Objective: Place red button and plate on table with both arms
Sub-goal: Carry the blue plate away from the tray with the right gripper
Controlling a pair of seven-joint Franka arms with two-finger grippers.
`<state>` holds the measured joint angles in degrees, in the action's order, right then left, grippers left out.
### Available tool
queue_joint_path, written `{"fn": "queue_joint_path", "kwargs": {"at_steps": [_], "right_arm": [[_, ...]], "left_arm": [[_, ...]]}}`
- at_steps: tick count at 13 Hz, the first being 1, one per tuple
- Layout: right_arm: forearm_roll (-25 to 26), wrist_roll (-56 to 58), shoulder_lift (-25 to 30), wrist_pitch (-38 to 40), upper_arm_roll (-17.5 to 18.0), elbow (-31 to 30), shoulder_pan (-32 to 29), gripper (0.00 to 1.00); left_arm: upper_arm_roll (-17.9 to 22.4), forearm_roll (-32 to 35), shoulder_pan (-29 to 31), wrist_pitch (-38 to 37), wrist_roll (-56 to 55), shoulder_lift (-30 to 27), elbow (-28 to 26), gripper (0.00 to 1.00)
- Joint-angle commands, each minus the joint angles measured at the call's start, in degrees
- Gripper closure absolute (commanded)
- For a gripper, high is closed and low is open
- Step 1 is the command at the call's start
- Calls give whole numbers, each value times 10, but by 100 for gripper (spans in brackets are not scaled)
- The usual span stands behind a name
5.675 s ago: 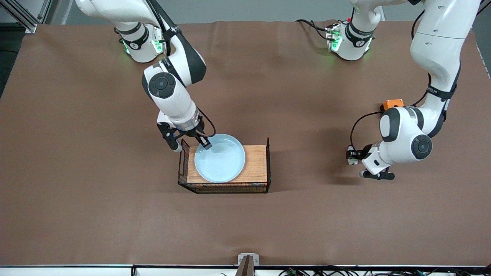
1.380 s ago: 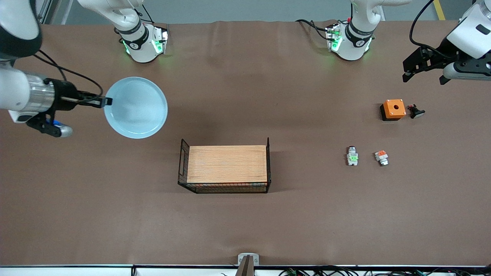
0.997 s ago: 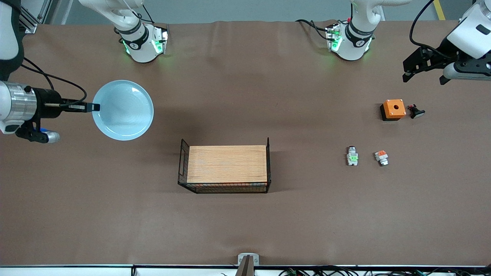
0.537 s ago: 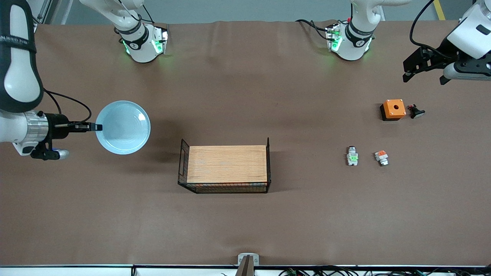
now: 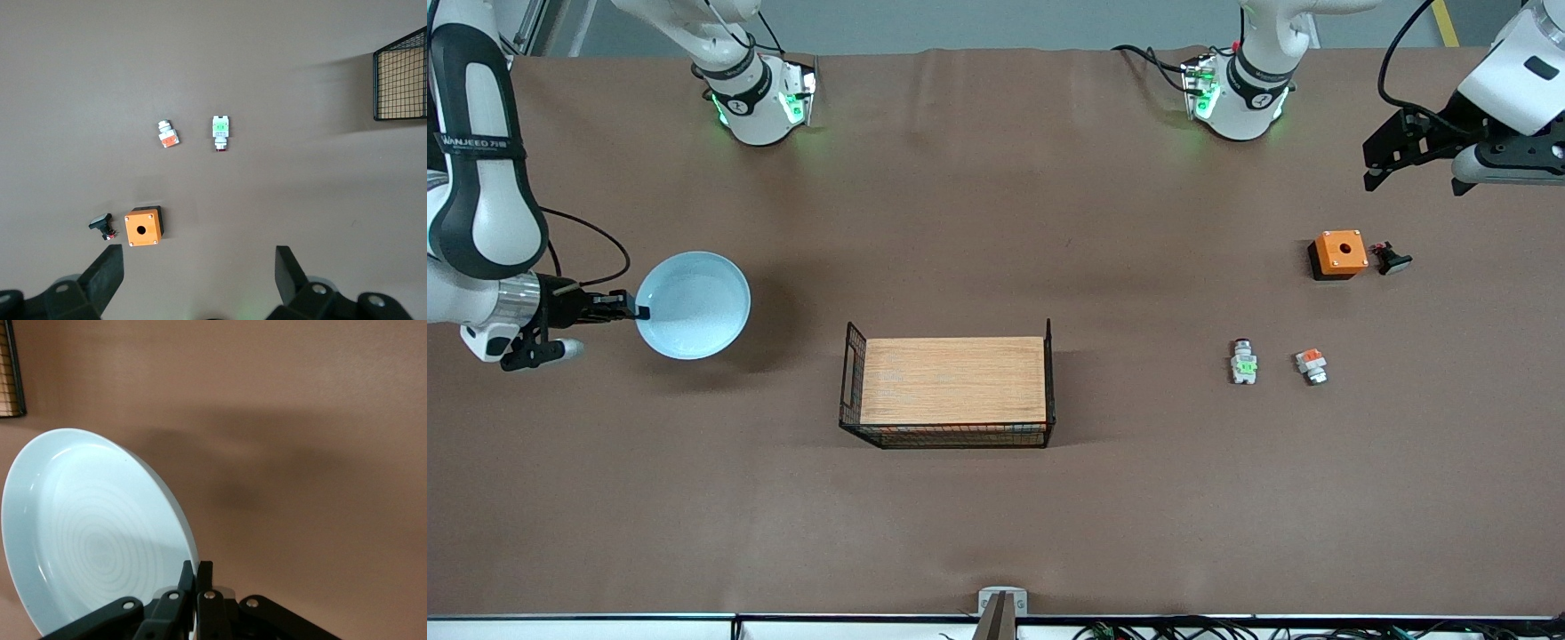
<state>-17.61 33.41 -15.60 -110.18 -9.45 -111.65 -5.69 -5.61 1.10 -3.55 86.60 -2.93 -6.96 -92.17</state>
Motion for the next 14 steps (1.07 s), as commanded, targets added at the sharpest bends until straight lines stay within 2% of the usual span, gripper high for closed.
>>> {"fn": "queue_joint_path", "kwargs": {"at_steps": [1,4,7,12,14], "right_arm": [[5,94,22,-73,-20,-57,5,97],[-2,176,9,-157,-22,-95,-5,96],[-31,240,-34,-200,-21,-95,-20,96],[-95,316,-85,-237,-21,-95,-29,94],[-113,332,-98,-254,-21,-95,-29,93]], "left_arm": [[-1,7,-2,7,1,-15,-13,0],[-1,7,-2,7,0,-14,-14,0],[-1,7,-4,7,-1,-15,-13,0],[-2,3,-5,7,-2,-14,-13,0],[-1,-19,-5,4,-1,-14,-13,0]]}}
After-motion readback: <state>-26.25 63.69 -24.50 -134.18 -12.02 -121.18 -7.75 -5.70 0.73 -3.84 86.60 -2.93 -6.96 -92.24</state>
